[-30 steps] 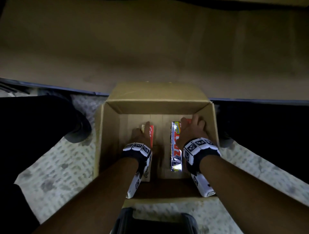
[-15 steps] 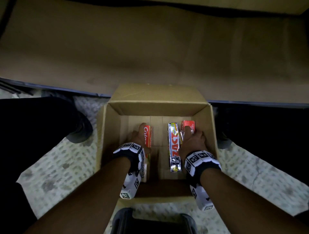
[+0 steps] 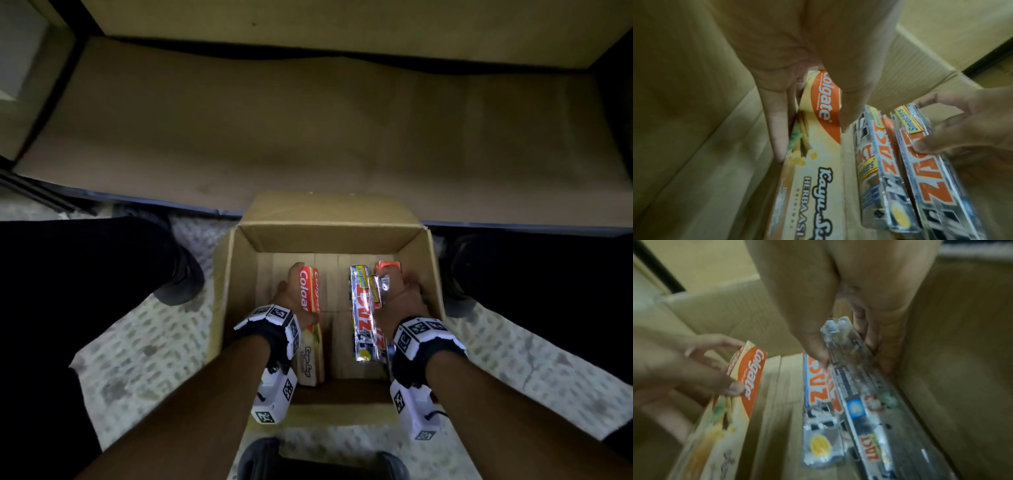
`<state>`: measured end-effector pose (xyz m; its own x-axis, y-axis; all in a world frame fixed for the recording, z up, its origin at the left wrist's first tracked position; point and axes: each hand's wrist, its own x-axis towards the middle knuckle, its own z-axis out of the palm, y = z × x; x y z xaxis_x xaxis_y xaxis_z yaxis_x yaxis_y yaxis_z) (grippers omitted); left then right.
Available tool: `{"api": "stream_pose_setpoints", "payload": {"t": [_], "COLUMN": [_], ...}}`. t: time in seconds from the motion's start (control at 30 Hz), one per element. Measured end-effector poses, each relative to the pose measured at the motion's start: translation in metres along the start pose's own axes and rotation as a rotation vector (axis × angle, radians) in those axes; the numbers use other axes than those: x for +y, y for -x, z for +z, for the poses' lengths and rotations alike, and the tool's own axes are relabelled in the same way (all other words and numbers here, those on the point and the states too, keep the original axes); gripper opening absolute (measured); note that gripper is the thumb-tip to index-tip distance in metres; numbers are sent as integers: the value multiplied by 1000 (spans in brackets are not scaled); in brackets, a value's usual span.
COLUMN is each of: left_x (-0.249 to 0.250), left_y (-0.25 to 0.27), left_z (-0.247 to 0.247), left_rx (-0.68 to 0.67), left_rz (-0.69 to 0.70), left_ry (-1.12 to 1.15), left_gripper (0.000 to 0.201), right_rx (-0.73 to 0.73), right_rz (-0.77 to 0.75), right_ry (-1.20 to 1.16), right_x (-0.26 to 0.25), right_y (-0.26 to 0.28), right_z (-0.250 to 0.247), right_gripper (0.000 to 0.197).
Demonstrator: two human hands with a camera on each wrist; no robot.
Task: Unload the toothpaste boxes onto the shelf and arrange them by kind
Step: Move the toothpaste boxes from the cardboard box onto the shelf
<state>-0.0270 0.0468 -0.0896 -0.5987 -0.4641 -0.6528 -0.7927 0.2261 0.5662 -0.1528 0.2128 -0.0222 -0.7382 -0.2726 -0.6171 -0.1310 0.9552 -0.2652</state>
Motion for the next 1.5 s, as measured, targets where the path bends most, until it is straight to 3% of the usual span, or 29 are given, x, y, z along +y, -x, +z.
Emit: {"api": "stream_pose_setpoints", "payload": {"t": [0.17,0.43,0.73,1.03,1.5], "left_x": [19,53,100,152,219], "left_y": [18,59,123,210,341], "left_z": [-22,-66,-108,-151,-223], "left_rx": [9,163,300,454,605], "left_rz": [72,225,351,523,720], "left_ry": [19,-44,-32,-7,-86], "left_gripper": [125,117,120,118,121], "right_rx": [30,55,177,342,545], "right_rz": [-64,-197,-334,-467,-672], "right_ry": [-178,-255,-247,-358,-313], "right_x": [-5,-22,-46,-57,-83], "right_y": [11,42,100,183,313], "right_z": [-20,-63,-122,-182,-285], "right_gripper": [54,60,63,62,64]}}
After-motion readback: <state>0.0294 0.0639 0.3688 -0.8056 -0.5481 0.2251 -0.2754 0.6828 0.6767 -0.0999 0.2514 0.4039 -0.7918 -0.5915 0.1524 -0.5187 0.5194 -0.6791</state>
